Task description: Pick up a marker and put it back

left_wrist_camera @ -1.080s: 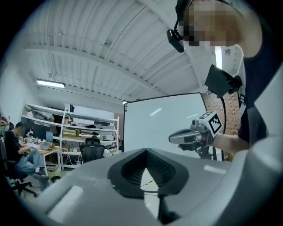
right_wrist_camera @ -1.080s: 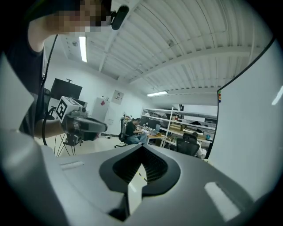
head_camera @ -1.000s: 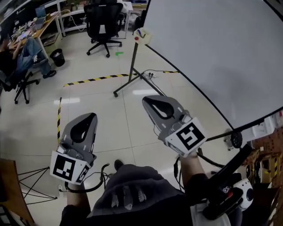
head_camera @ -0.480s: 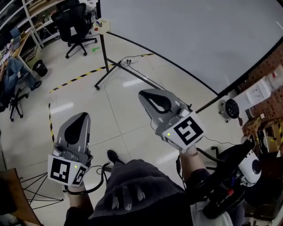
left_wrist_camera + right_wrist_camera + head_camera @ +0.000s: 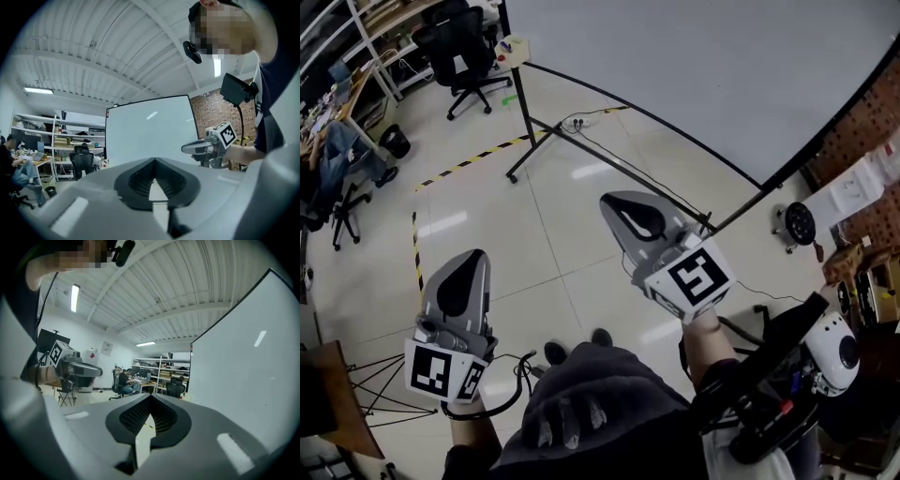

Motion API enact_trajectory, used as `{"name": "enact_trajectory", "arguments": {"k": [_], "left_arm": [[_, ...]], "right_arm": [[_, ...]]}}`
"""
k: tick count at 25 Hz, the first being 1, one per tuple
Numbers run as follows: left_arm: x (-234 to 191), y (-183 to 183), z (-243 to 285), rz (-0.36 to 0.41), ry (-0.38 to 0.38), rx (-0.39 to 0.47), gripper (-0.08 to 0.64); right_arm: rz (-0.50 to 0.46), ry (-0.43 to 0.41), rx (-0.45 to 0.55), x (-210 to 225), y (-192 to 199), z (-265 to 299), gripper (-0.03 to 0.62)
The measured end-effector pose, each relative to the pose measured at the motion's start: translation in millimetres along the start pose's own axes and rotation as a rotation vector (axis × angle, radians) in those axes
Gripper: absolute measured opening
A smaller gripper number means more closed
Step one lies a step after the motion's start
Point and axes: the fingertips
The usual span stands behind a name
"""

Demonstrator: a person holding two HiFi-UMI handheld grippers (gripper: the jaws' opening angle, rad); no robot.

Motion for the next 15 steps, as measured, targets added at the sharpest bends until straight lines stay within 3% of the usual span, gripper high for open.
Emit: {"name": "enact_trajectory", "arguments": {"k": [8,11,15], "left_arm": [[-51.6,3.1,-15.2,-0.008,-0.116,-0.014,0.006],[-78.2,-3.3,-59.3,-0.023,-0.138,-0.002,0.006],[-106.4,-2.9,-134.6,-0.021,-0.103,0.016,0.006]], "right_arm": [[-0.017,-0.092,-0.001,-9.6,-11.1,52.0,0.0],[-0.04,-0.09,-0.003,-53.8,-30.3,61.4,0.0],[-0.022,-0.029,0.004,-133.2,-40.1,63.7,0.0]]}}
Point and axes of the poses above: the fingertips, and each gripper's own axes: z forward along the fingers, x to its right, y out of its underside, and after that the axes turned 13 degrees about -y, right-handed
